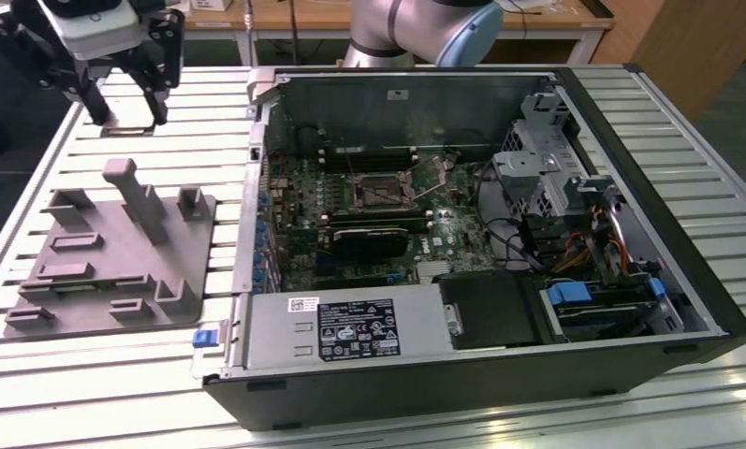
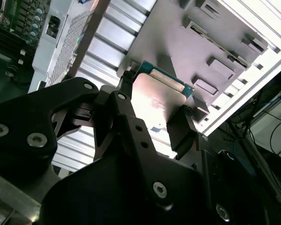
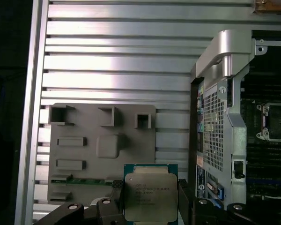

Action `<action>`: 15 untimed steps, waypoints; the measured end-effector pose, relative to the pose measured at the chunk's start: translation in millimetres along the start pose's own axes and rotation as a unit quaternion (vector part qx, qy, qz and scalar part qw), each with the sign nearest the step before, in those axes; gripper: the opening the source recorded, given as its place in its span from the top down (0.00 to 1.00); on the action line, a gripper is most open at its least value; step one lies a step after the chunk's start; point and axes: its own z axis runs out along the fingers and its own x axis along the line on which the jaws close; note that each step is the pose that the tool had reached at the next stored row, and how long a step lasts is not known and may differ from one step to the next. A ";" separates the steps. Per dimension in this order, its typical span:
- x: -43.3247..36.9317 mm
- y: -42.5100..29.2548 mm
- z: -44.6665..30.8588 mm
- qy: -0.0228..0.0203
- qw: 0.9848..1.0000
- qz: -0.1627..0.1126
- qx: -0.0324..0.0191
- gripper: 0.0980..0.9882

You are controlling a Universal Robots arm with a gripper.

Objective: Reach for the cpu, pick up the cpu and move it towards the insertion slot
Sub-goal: 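Pick up the cpu and move it towards the insertion slot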

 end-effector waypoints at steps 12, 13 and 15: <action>-29.9 -0.4 -1.1 0.004 1.000 0.000 0.000 0.50; -32.8 -0.5 -1.2 0.004 1.000 0.000 0.000 0.50; -38.0 -0.6 -1.4 0.005 1.000 0.000 0.000 0.50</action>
